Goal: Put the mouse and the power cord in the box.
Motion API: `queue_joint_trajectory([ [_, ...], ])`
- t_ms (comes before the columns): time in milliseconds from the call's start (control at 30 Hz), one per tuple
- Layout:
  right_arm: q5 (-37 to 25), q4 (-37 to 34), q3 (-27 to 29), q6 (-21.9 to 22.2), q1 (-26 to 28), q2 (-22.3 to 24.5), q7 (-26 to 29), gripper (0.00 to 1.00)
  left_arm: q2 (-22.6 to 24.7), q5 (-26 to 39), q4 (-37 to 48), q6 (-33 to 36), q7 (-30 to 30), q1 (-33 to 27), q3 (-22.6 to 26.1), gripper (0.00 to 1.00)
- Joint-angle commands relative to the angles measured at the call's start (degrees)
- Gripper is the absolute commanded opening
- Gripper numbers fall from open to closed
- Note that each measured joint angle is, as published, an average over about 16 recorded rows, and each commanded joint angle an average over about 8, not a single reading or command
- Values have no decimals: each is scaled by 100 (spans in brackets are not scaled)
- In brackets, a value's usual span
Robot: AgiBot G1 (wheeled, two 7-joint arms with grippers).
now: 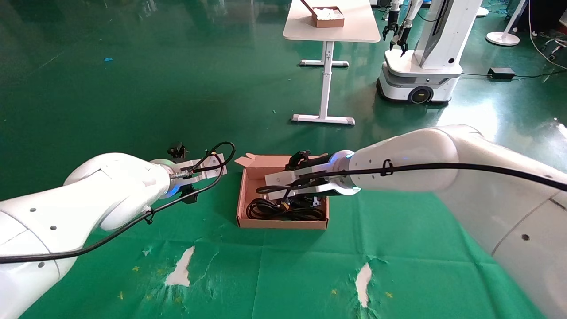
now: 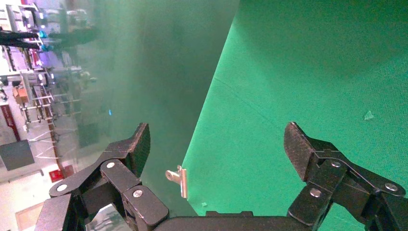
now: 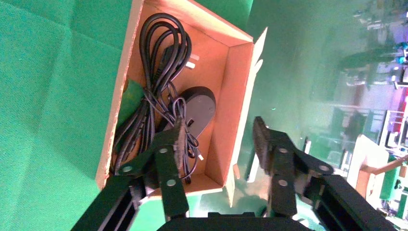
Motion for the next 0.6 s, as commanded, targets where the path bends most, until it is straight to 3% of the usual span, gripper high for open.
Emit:
queue_joint_trajectory([
  [33, -13, -3, -2, 2, 11, -8, -5, 100, -2, -2, 0, -4, 2, 1, -2, 100],
  [600, 1505, 929, 1334, -1056, -986, 1095, 274, 100, -68, 51, -148, 46, -88, 0, 16, 100],
])
